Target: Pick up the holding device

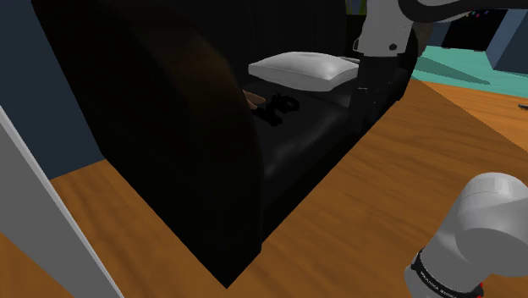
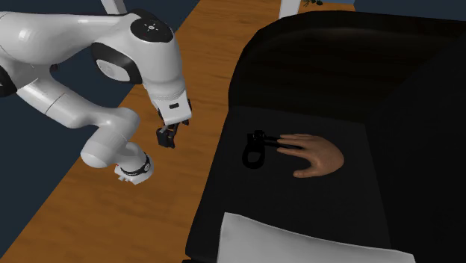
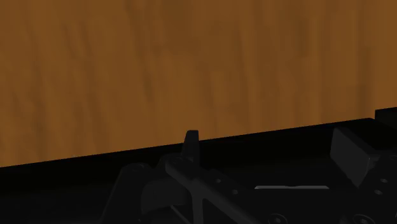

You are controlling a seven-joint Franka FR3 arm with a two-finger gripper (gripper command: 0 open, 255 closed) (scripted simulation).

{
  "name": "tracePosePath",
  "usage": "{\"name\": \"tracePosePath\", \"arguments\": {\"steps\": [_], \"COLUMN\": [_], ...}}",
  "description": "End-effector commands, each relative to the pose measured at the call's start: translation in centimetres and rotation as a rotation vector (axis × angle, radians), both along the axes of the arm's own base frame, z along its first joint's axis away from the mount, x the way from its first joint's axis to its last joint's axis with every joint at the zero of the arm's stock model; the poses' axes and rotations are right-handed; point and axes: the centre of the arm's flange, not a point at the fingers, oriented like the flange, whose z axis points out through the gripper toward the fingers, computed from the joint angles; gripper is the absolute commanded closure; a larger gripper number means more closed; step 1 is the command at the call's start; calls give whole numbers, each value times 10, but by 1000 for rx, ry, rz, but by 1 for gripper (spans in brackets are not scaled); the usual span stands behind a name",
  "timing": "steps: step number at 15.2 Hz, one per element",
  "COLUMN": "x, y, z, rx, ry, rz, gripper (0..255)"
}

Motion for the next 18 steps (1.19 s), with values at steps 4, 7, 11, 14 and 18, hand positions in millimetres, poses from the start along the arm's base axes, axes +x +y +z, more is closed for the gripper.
{"name": "tracePosePath", "arguments": {"steps": [4, 7, 11, 14, 18], "x": [40, 80, 134, 174, 227], "y": [8, 17, 29, 38, 52], "z": [4, 8, 12, 15, 18], "rx": [9, 17, 29, 37, 48], "ry": [12, 25, 42, 54, 71], "rz": [13, 25, 42, 54, 71], "gripper": [0, 0, 0, 0, 0]}}
